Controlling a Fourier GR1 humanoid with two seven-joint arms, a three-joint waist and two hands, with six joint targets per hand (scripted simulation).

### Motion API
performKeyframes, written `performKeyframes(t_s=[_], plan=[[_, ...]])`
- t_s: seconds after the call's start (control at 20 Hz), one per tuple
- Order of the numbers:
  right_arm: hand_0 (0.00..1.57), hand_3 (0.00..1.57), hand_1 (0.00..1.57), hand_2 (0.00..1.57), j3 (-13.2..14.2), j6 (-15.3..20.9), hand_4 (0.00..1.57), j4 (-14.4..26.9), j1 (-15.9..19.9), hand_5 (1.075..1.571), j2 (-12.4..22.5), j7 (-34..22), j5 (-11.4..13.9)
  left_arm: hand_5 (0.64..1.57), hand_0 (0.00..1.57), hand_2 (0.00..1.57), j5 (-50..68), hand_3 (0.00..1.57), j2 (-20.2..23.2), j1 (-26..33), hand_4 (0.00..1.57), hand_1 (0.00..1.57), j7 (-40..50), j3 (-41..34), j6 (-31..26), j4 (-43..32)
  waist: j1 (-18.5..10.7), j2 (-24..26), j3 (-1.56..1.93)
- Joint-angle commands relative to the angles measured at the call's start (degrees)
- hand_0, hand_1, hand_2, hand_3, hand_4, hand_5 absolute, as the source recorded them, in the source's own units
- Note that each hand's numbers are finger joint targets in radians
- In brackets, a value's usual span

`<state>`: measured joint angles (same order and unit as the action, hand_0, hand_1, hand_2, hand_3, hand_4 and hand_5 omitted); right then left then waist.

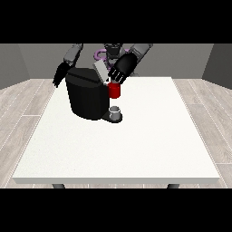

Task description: Insert the coffee pod into the coffee machine and close the lid

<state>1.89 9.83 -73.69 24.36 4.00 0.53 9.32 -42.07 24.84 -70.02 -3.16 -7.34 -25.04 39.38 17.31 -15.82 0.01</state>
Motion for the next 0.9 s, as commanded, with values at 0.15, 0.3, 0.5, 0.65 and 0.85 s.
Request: performKeyframes(t_s=[0.15, 0.3, 0.5, 0.65, 0.85], plan=[[0.00, 0.00, 0.00, 0.00, 0.3, 0.5, 0.00, 0.5, 2.8, 1.571, 0.0, -2.2, 0.3, 1.571, 1.21, 1.25, -0.1, 1.22, -0.4, -2.4, 0.43, 1.21, 0.7, -0.3, -0.9, -1.9, -0.3, -1.4, 0.00], [0.00, 0.00, 0.00, 0.00, 2.9, -0.5, 0.22, 2.4, 1.9, 1.571, 1.9, 1.4, -1.2, 1.571, 1.19, 1.23, -1.0, 1.19, -2.0, -1.3, 0.43, 1.19, 0.1, 0.7, 1.7, -0.4, -0.7, -1.9, 0.01], [0.00, 0.00, 0.00, 0.00, 1.1, -1.6, 0.00, -1.1, 2.6, 1.571, 1.8, -1.9, -0.8, 1.571, 1.17, 1.23, -1.1, 1.19, -0.8, -0.6, 0.42, 1.17, -1.6, -0.2, 3.1, -2.2, 1.2, -1.8, -0.01], [0.00, 0.00, 0.00, 0.00, 0.4, 0.3, 0.17, 0.0, 0.6, 1.571, 0.1, 0.8, 0.2, 1.571, 1.22, 1.26, -1.2, 1.20, 1.1, -1.3, 0.42, 1.22, -3.0, -0.2, 1.4, -2.3, 0.2, -2.4, 0.00], [0.00, 0.00, 0.00, 0.00, 0.5, 2.1, 0.00, -0.2, 1.1, 1.571, -0.8, -0.3, 0.6, 1.571, 1.20, 1.25, -0.7, 1.20, 1.4, -2.2, 0.37, 1.20, -3.5, -1.1, 1.8, -3.0, 0.6, -2.9, -0.01]])
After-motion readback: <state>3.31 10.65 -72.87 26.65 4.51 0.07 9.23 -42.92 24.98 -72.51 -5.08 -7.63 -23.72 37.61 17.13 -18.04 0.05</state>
